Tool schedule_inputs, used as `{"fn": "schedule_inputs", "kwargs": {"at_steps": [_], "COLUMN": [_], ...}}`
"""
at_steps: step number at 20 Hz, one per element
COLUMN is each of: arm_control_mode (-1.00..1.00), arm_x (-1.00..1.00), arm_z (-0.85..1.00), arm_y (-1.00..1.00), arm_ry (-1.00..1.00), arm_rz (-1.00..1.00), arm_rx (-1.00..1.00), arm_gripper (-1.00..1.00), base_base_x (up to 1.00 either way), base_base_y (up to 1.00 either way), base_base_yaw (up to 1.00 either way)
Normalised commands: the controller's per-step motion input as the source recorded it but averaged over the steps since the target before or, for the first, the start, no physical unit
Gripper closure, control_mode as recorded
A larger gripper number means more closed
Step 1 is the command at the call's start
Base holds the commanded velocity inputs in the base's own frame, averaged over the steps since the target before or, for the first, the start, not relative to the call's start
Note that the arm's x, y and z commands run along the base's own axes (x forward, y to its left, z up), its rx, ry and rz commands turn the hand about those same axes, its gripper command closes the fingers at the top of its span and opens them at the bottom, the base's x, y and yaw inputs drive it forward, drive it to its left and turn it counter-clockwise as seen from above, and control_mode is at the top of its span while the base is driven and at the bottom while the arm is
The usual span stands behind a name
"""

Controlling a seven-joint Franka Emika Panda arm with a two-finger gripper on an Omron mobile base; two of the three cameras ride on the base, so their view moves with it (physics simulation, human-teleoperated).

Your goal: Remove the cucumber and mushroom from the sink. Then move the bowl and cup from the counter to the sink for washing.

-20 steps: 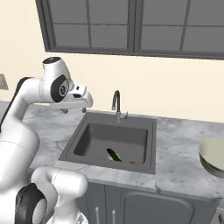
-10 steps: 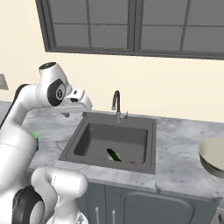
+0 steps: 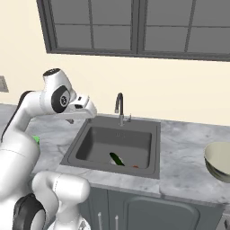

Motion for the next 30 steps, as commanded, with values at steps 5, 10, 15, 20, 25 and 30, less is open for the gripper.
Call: {"fn": "schedule_inputs", "kwargs": {"at_steps": [5,10,15,20,25,30], "arm_control_mode": [-1.00,-1.00,-1.00,-1.00,-1.00,-1.00], "arm_x": [0.04,0.08,0.09,0.09,0.10,0.12], "arm_z": [-0.16,-0.16,-0.18,-0.18,-0.18,-0.18], "arm_y": [-0.06,-0.04,-0.04,-0.06,-0.05,-0.05], "arm_ry": [0.00,0.00,0.00,0.00,0.00,0.00], "arm_rz": [0.02,0.01,0.01,0.04,0.06,0.07], "arm_rx": [-0.05,-0.03,-0.02,-0.01,0.00,-0.01], "arm_gripper": [-1.00,-1.00,-1.00,-1.00,-1.00,-1.00], "base_base_x": [0.00,0.00,0.00,0.00,0.00,0.00], "base_base_y": [0.00,0.00,0.00,0.00,0.00,0.00], "base_base_yaw": [0.00,0.00,0.00,0.00,0.00,0.00]}}
